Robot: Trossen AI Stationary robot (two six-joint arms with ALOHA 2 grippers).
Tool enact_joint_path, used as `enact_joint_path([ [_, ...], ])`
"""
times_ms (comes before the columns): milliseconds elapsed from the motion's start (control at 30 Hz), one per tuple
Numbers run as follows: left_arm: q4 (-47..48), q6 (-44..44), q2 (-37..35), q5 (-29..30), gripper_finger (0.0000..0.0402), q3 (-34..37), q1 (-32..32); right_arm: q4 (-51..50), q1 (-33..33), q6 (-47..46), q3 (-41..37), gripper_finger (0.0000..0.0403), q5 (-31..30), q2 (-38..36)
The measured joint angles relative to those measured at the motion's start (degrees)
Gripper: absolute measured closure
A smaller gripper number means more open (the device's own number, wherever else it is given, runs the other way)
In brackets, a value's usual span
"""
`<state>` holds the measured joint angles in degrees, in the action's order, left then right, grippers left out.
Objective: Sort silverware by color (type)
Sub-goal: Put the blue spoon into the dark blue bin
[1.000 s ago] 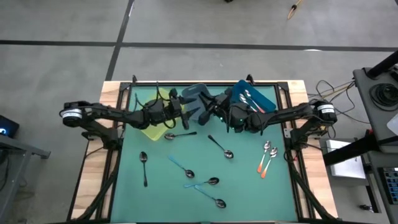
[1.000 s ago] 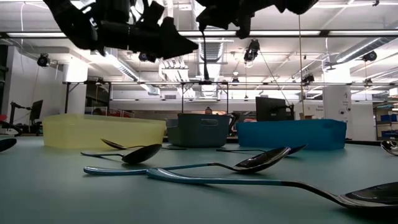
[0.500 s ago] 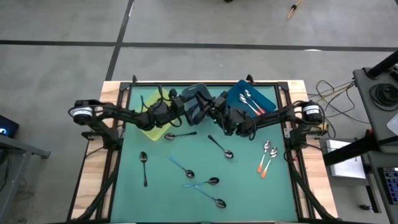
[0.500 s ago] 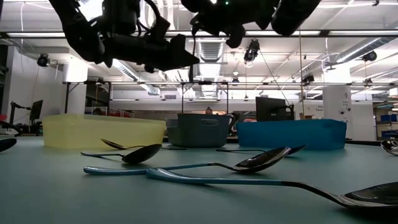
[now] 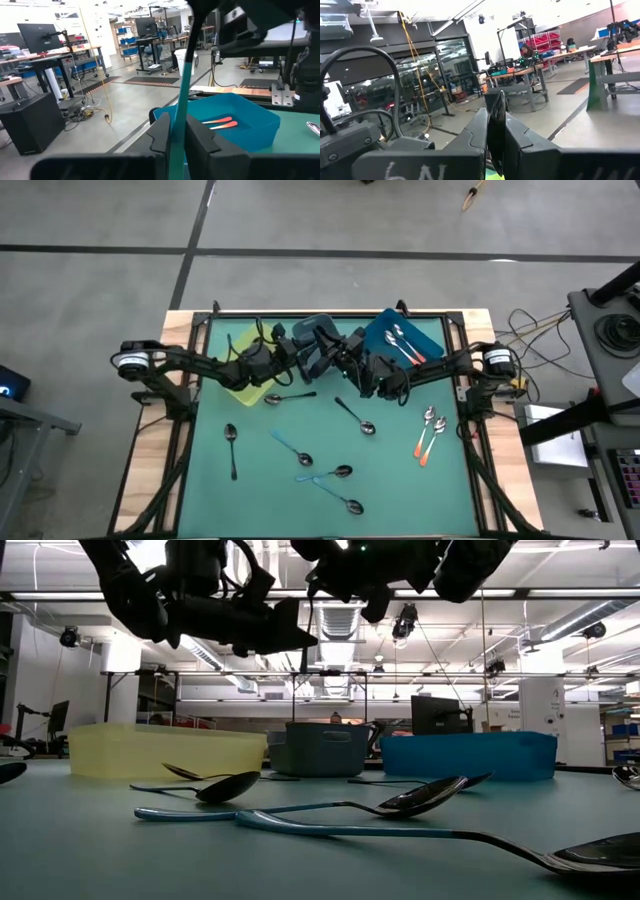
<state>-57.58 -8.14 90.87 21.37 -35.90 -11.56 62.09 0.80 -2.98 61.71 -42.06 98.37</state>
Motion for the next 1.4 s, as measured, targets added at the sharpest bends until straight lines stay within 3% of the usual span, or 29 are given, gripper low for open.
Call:
enact_joint_path([
  [200, 0.3, 0.7, 0.1, -0.4, 0.0388, 0.0, 0.0, -1.5, 0.0, 0.5, 0.0, 0.0378, 0.1, 0.0],
  [500, -0.3, 6.3, -0.2, -8.3, 0.0398, 0.0, -0.7, -3.6, -0.3, 3.8, 0.0, 0.0295, 0.1, -0.5],
  [633, 1.3, 7.8, -1.5, -16.4, 0.0396, 0.1, -2.4, -8.3, -1.1, 5.7, 0.0, 0.0262, 0.0, -2.8],
  [767, 1.9, 8.4, -3.6, -29.0, 0.0397, 0.6, -4.8, -14.4, -1.9, 6.0, 0.0, 0.0240, 0.5, -6.3],
  [900, 1.6, 10.3, -5.5, -34.4, 0.0398, 1.0, -6.9, -21.7, -2.8, 6.1, 0.0, 0.0229, 0.2, -9.7],
  [1033, 1.6, 11.2, -6.0, -50.2, 0.0399, 1.1, -9.8, -28.3, -4.2, 6.3, 0.0, 0.0227, 1.2, -12.6],
  [1133, -0.3, 13.6, -6.4, -64.7, 0.0399, 1.1, -11.2, -34.6, -4.7, 6.3, 0.0, 0.0227, 7.4, -15.4],
  [1267, -2.4, 16.2, -6.7, -81.4, 0.0400, 1.1, -11.9, -41.1, -4.3, 6.1, 0.0, 0.0227, 26.4, -18.4],
  [1400, -4.9, 17.4, -6.7, -81.0, 0.0401, 1.0, -10.6, -41.2, -3.8, 5.7, 0.0, 0.0227, 34.5, -18.5],
])
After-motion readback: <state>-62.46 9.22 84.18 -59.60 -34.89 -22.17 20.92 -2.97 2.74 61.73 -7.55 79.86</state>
